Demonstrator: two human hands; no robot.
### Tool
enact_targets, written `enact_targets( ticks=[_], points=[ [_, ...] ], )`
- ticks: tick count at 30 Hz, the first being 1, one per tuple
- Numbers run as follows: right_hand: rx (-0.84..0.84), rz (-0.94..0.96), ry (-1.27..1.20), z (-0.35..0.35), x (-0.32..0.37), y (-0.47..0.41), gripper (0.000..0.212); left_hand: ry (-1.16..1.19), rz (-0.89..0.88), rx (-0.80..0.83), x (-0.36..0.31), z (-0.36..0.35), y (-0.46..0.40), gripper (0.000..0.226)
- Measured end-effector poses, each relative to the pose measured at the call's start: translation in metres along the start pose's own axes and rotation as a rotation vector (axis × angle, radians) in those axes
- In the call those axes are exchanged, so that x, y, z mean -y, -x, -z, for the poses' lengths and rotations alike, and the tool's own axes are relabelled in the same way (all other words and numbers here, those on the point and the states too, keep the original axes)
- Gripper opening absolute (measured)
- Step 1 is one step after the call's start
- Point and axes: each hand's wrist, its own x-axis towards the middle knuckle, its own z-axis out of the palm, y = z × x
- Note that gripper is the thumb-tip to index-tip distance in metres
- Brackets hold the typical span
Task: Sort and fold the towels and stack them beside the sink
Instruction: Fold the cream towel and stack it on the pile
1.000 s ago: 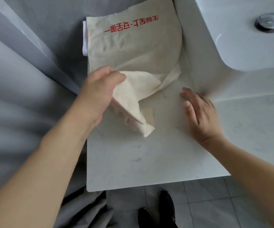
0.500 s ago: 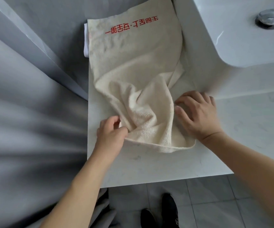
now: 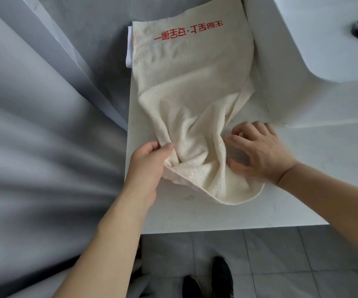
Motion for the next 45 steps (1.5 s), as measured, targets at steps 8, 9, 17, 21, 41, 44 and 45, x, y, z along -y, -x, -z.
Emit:
enact_targets(
  ticks=[8, 9, 17, 21, 41, 44, 45],
  points=[
    [-0.01, -0.055, -0.05, 0.003, 0.004, 0.001, 0.05, -0.123, -0.405, -0.369, 0.011, 0.044, 0.087, 0.027],
    [-0.024, -0.134, -0.107, 0.004, 0.006, 0.002, 0.053, -0.419, -0.254, -0.254, 0.015, 0.047, 0.092, 0.032],
    [0.046, -0.738, -0.283, 0.013, 0.041, -0.021, 0.039, -0.956, -0.436, -0.317, -0.029, 0.034, 0.059, 0.02],
    [0.296, -0.697, -0.216, 0.023, 0.053, -0.039, 0.041, -1.003, -0.461, -0.256, -0.01, 0.009, -0.02, 0.034],
    [0.011, -1.133, -0.739, 0.038, 0.027, 0.002, 0.036, -0.918, -0.441, -0.197, -0.005, 0.044, -0.042, 0.048],
    [0.155, -1.142, -0.457, 0.038, 0.018, 0.017, 0.021, -1.023, -0.388, -0.272, -0.006, 0.046, -0.041, 0.046],
    [0.195, -1.1, -0.346, 0.04, 0.019, 0.022, 0.02, -1.054, -0.356, -0.312, -0.007, 0.046, -0.041, 0.047]
  ],
)
